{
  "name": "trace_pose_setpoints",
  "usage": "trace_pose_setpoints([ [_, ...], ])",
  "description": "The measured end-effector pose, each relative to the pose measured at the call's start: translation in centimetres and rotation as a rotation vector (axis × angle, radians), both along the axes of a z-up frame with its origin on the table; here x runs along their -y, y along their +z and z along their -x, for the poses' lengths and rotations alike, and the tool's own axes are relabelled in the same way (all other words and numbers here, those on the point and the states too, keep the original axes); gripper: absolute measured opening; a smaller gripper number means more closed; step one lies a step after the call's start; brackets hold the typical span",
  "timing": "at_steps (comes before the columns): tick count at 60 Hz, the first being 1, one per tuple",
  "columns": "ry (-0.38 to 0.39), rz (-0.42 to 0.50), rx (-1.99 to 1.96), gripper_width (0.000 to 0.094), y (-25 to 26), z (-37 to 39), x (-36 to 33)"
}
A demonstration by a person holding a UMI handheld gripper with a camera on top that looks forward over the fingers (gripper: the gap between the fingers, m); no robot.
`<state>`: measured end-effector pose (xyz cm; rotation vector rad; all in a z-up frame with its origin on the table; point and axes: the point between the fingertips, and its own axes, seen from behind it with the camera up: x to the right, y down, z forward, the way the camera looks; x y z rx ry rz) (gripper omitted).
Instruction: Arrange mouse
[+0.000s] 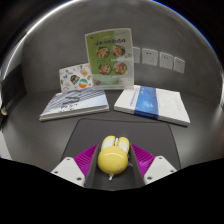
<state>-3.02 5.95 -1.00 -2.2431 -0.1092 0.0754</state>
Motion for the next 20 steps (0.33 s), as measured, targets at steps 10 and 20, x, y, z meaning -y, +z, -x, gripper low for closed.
trace_pose_setpoints([
  [10, -0.001, 0.022, -0.008, 0.0842, 1.0, -0.1, 3.1],
  [20, -0.004, 0.003, -0.092, 0.0853, 3.0, -1.0, 7.8],
])
